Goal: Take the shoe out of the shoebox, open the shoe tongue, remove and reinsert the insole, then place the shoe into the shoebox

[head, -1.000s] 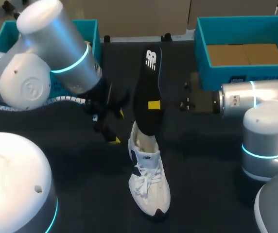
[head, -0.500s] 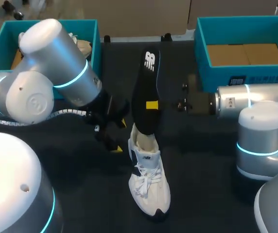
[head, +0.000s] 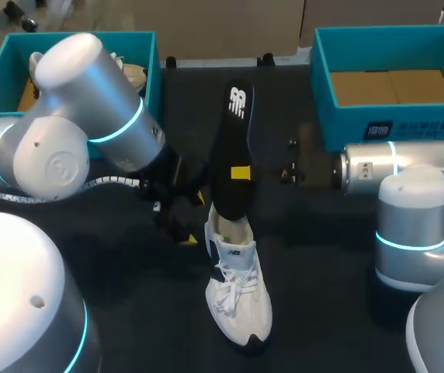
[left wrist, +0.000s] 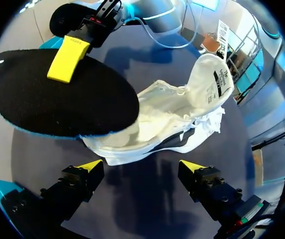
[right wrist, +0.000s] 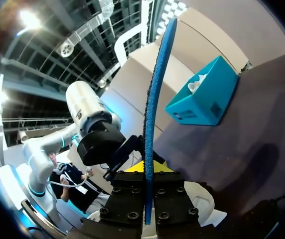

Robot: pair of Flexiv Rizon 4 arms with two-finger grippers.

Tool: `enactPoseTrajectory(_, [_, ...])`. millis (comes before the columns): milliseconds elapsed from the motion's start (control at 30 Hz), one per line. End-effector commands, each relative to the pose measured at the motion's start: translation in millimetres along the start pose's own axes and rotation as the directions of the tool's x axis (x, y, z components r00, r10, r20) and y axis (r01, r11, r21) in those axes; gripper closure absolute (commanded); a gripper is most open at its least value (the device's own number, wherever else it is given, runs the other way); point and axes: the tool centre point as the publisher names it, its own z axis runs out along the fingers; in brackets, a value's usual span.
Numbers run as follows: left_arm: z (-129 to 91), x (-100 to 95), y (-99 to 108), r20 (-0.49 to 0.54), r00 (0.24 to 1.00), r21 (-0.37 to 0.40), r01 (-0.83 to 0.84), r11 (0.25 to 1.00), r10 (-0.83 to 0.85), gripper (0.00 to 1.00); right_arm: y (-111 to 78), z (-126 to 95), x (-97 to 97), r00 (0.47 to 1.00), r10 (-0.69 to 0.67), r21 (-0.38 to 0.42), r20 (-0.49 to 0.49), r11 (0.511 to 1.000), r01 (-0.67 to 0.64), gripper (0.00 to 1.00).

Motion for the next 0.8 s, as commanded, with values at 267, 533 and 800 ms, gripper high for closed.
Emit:
enactPoseTrajectory(267, [17,6.6,7,0.043,0.999,-0.012,0.015,1.000,-0.015,0.00,-3.5,16,-2.5,0.999,-0.030,-0.018,0.015,0.999,0.030,1.00])
enactPoseTrajectory(533, [23,5.2,8,0.059,0.998,-0.006,0.033,0.999,-0.033,0.00,-4.6,12,-7.4,0.999,-0.033,-0.012,0.028,0.999,0.034,1.00])
enactPoseTrajectory(800, [23,3.7,7,0.065,0.997,-0.007,0.052,0.999,-0.051,0.00,-4.5,6,-12.4,0.998,-0.045,-0.009,0.035,0.999,0.046,1.00])
